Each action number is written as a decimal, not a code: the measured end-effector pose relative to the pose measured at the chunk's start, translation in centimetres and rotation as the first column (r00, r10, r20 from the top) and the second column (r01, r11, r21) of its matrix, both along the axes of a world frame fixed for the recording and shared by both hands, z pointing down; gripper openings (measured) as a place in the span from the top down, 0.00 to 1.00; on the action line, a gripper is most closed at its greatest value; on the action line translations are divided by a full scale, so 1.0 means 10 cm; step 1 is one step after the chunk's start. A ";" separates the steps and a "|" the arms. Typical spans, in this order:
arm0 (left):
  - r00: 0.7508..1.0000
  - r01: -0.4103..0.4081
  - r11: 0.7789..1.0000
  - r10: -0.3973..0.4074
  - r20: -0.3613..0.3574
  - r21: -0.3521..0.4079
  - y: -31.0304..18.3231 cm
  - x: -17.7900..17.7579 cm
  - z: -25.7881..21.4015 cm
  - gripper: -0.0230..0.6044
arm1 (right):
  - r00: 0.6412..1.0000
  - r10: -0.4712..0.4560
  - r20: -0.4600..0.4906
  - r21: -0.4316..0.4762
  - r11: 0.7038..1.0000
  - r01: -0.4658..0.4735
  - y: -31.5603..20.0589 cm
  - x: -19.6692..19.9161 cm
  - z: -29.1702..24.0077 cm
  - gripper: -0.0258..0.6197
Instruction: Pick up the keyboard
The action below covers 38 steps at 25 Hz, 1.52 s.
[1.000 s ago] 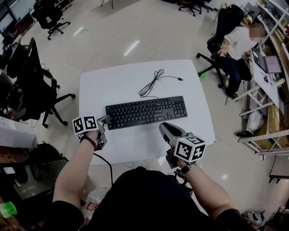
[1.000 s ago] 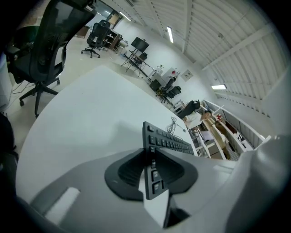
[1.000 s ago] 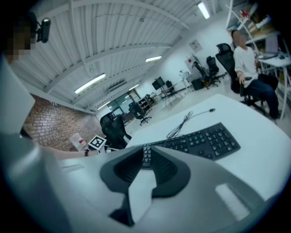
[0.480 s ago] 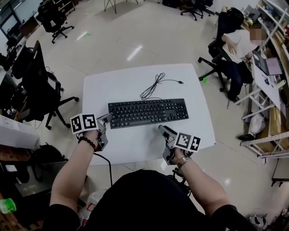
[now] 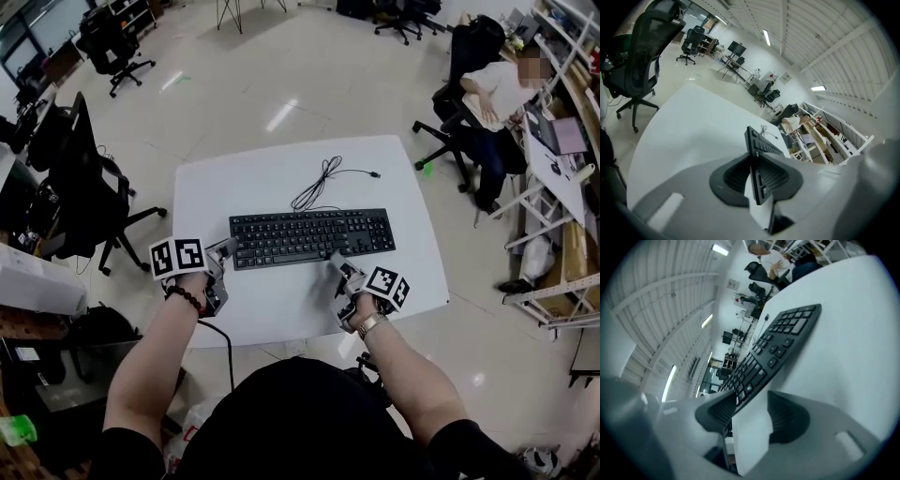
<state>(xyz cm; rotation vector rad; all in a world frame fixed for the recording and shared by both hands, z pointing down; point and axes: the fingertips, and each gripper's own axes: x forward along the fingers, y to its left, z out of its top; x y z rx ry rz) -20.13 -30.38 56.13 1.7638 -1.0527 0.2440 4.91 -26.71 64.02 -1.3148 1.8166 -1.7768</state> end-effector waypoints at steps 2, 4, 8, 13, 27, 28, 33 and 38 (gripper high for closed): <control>1.000 0.001 1.000 -0.001 -0.002 -0.006 0.01 0.01 0.01 0.86 | 0.998 0.054 0.044 -0.001 0.999 -0.054 -0.08 0.05 0.05 0.64; 1.000 0.003 1.000 -0.003 -0.003 -0.013 0.02 0.03 0.01 0.86 | 0.991 0.101 0.085 0.004 0.995 -0.101 -0.17 0.10 0.10 0.64; 1.000 0.010 1.000 -0.011 -0.007 -0.023 0.07 0.07 0.03 0.86 | 0.971 0.179 0.161 0.020 0.983 -0.185 -0.34 0.22 0.18 0.64; 1.000 0.021 0.999 -0.022 -0.013 -0.029 0.10 0.05 0.09 0.86 | 0.956 0.193 0.219 0.055 0.976 -0.210 -0.45 0.24 0.21 0.71; 0.985 0.068 0.996 -0.057 -0.161 0.065 0.13 -0.08 -0.15 0.86 | 0.977 0.130 0.167 0.207 0.964 -0.164 -0.34 0.19 -0.57 0.80; 0.983 0.070 0.994 -0.055 -0.178 0.081 0.13 -0.09 -0.21 0.86 | 0.980 0.122 0.154 0.228 0.961 -0.156 -0.32 0.20 -0.67 0.80; 0.964 0.076 0.984 -0.032 -0.262 0.159 0.14 -0.16 -0.46 0.86 | 0.993 0.090 0.081 0.318 0.942 -0.111 -0.22 0.15 -1.19 0.80; 0.949 0.075 0.974 -0.003 -0.316 0.215 0.21 -0.12 -0.67 0.86 | 0.998 0.055 0.005 0.415 0.908 -0.052 -0.10 0.16 -1.63 0.80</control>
